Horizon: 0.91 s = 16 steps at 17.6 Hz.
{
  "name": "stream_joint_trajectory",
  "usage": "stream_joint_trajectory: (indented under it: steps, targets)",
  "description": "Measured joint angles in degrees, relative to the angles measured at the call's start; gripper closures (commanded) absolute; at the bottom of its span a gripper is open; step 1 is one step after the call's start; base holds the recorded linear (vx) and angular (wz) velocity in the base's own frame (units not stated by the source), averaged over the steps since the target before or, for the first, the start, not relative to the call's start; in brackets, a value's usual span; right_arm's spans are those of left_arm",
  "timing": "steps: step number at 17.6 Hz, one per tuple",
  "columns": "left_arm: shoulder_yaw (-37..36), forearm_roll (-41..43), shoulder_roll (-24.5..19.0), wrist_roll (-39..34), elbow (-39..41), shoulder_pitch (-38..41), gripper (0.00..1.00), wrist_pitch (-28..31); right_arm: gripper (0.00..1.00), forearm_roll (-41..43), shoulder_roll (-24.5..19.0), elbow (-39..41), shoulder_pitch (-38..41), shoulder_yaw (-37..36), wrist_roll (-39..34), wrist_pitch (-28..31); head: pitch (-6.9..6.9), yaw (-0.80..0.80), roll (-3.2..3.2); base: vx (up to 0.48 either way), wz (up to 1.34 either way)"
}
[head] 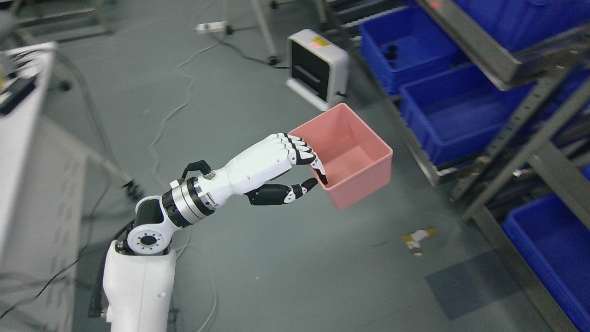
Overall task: Place storage box into left shelf container
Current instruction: 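Hold the pink box in the left hand while the robot turns, then lower the pink box into the blue bin and release the left hand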
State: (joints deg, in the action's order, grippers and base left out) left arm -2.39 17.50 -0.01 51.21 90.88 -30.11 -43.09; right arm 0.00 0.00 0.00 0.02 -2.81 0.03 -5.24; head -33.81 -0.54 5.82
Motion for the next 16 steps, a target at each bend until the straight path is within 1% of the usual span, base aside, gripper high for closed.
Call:
stream_joint_trajectory:
  steps: [4, 8, 13, 16]
  targets:
    - [-0.1, 0.0, 0.0, 0.0, 0.0, 0.1, 0.98, 0.0, 0.0, 0.0, 0.0, 0.0, 0.0, 0.0, 0.0, 0.0, 0.0, 0.0, 0.0, 0.374, -1.55]
    - [-0.8, 0.0, 0.0, 0.0, 0.0, 1.6, 0.98, -0.2, 0.0, 0.0, 0.0, 0.0, 0.0, 0.0, 0.0, 0.0, 0.0, 0.0, 0.0, 0.371, -1.3]
    - [-3.7, 0.0, 0.0, 0.2, -0.1, 6.4, 0.97, -0.2, 0.0, 0.0, 0.0, 0.0, 0.0, 0.0, 0.0, 0.0, 0.0, 0.0, 0.0, 0.224, -1.31]
    - [-4.8, 0.0, 0.0, 0.2, -0.1, 8.4, 0.97, -0.3, 0.0, 0.0, 0.0, 0.0, 0.0, 0.0, 0.0, 0.0, 0.0, 0.0, 0.0, 0.147, -0.8]
